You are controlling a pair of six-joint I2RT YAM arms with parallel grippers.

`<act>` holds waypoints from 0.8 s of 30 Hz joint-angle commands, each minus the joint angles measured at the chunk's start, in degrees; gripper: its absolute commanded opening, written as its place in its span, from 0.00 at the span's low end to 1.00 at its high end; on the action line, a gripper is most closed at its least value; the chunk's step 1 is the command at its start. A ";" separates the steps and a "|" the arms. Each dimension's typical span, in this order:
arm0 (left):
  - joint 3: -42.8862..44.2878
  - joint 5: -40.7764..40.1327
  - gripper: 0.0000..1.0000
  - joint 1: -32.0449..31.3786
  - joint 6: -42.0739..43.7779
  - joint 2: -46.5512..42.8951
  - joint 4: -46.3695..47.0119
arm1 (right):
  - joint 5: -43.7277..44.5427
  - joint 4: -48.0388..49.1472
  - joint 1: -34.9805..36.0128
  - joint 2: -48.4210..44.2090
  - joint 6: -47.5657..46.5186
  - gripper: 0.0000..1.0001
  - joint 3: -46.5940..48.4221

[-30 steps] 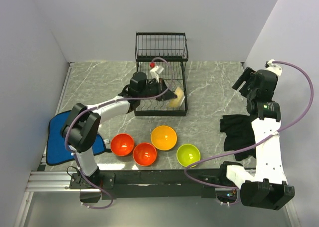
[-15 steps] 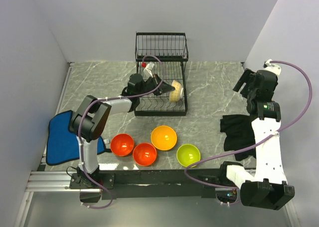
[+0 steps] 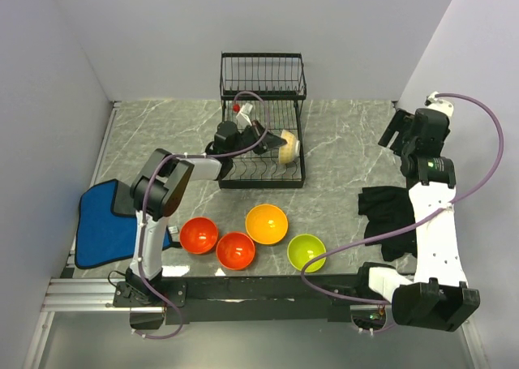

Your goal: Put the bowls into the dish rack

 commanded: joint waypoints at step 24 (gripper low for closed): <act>15.95 -4.13 0.01 1.26 1.20 11.34 13.09 | -0.35 -0.52 3.50 8.10 -5.88 0.89 7.79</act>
